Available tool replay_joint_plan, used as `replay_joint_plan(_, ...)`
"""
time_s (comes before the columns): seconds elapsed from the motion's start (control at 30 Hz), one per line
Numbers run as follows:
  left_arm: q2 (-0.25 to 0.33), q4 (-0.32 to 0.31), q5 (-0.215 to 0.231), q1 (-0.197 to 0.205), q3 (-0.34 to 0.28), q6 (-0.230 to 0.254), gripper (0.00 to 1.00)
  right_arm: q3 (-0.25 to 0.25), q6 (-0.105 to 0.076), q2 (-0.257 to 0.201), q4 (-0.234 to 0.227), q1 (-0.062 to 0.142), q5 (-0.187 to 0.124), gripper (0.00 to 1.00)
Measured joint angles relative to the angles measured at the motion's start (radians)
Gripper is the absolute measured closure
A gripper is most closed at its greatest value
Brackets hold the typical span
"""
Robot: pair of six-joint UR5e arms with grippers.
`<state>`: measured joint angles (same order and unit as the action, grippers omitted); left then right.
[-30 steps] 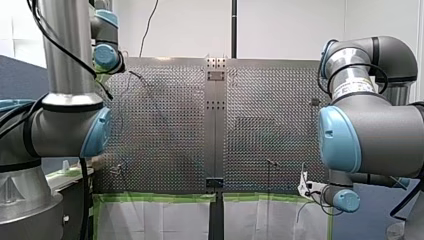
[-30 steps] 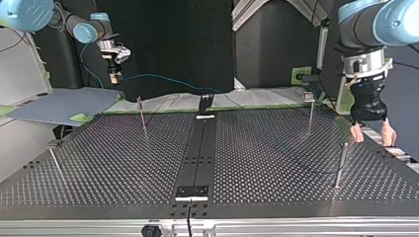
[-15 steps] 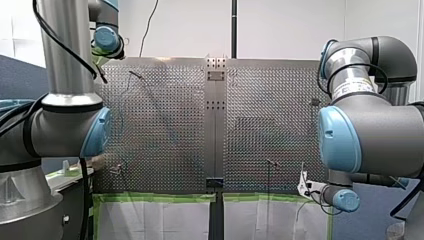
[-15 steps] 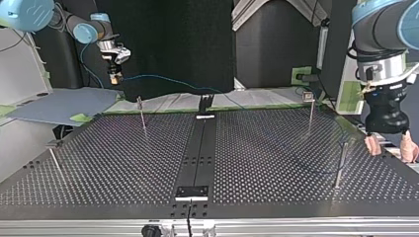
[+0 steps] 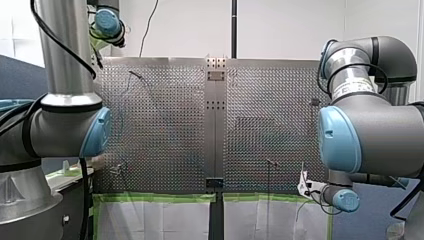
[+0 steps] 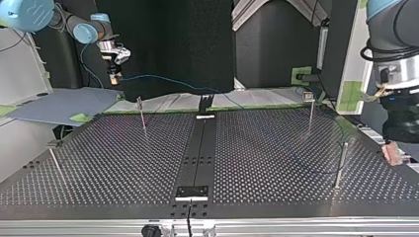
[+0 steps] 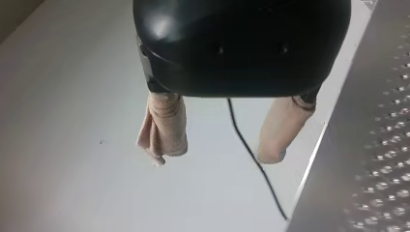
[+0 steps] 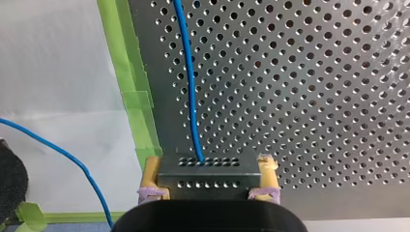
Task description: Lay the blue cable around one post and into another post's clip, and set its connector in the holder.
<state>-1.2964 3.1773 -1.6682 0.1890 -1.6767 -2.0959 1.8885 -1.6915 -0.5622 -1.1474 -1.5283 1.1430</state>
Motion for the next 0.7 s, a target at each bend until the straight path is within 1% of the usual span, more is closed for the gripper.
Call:
replay_joint_plan(0.1,0.004,0.032,-0.031,-0.005,0.013,0.032,0.00,0.000,-0.001,0.000,0.000,0.000,0.000,1.00)
replay_joint_plan(0.23,0.000,0.073,-0.067,-0.013,0.003,0.073,0.00,-0.001,-0.002,0.000,0.000,-0.001,0.000,1.00)
replay_joint_plan(0.53,-0.004,0.154,-0.105,-0.030,-0.009,0.154,0.00,-0.005,-0.002,0.000,0.004,-0.003,0.000,1.00)
replay_joint_plan(0.7,-0.004,0.203,-0.111,-0.038,-0.009,0.204,0.00,-0.006,-0.002,0.000,0.004,-0.005,0.000,1.00)
